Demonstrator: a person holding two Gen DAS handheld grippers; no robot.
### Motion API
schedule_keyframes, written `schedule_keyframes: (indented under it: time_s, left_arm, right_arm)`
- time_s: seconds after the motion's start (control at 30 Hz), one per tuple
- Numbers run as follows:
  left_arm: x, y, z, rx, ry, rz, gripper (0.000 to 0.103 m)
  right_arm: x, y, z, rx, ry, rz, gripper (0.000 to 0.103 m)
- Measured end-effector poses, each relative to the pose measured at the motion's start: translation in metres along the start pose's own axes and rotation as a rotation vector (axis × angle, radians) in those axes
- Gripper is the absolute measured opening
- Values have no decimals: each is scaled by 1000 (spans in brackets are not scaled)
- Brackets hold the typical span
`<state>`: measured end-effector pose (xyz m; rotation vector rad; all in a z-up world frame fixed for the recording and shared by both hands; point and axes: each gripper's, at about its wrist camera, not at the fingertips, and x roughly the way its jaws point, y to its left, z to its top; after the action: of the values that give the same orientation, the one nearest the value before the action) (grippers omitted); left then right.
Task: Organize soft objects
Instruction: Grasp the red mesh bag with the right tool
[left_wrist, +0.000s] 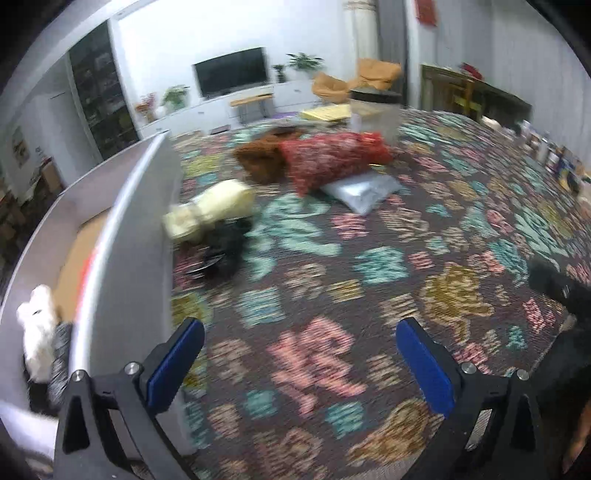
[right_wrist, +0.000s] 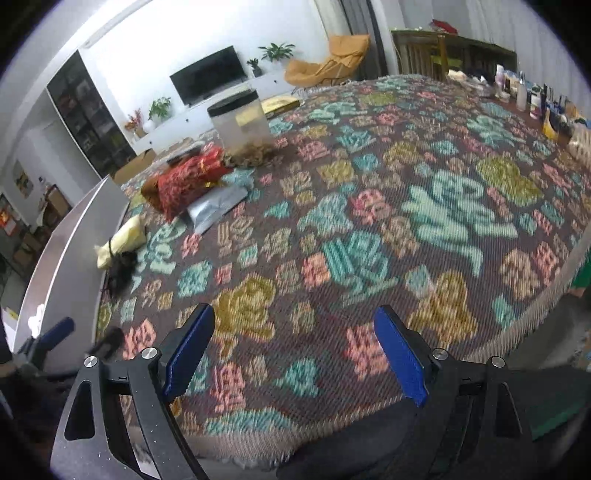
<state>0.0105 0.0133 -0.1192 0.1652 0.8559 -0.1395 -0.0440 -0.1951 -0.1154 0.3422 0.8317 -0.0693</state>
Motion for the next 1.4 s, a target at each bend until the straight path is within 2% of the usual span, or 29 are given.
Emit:
schedule_keyframes:
  time_s: [0.1, 0.2, 0.3, 0.37, 0.53, 0.6, 0.7, 0.77, 0.8, 0.9, 0.93, 1.07, 1.13, 1.17, 1.27, 1.37, 1.4]
  left_arm:
    - [11, -12, 1, 19, 32, -64, 103]
    - [26, -20, -5, 43, 86, -98, 103]
    - [40, -18, -16, 40, 147, -117, 103]
    - [44, -15, -22, 34, 180, -138, 103]
    - [42, -13, -30, 47, 203, -150, 103]
    - [42, -13, -31, 48, 208, -151, 103]
    - [42, -13, -32, 59, 214, -151, 103]
    - [43, -13, -32, 63, 215, -153, 103]
    - [41, -11, -34, 63, 215, -154, 103]
    - [38, -10, -38, 58, 212, -154, 103]
    - [37, -9, -38, 58, 210, -154, 103]
    - [35, -9, -40, 54, 209, -158, 103]
    - [35, -8, -41, 48, 213, -161, 103]
    - [35, -8, -41, 45, 216, -161, 103]
    - [35, -9, -37, 40, 231, -173, 103]
    - [35, -10, -26, 18, 245, -211, 103]
    - [35, -9, -21, 3, 246, -228, 103]
  right_arm:
    - [10, -5, 20, -6, -12, -15, 90]
    - [36, -5, 42, -44, 38, 0, 90]
    - [72, 24, 69, -220, 110, 29, 90]
    - [99, 62, 92, -400, 157, 57, 90]
    - [150, 139, 136, -708, 140, 73, 90]
    - [171, 158, 142, -779, 151, 54, 90]
    - [205, 175, 139, -822, 251, 52, 87]
    - [212, 174, 135, -788, 273, 50, 82]
    - [208, 170, 134, -742, 279, 76, 64]
    - [186, 156, 126, -673, 263, 97, 42]
    - [181, 152, 123, -662, 262, 104, 40]
    - [135, 109, 109, -526, 205, 121, 39]
    - [113, 74, 109, -382, 149, 119, 39]
    - [101, 45, 109, -257, 106, 104, 39]
    - [93, -15, 106, -23, 39, 42, 42]
    - [98, -44, 94, 55, 30, -9, 57]
    - [98, -49, 89, 64, 29, -22, 70]
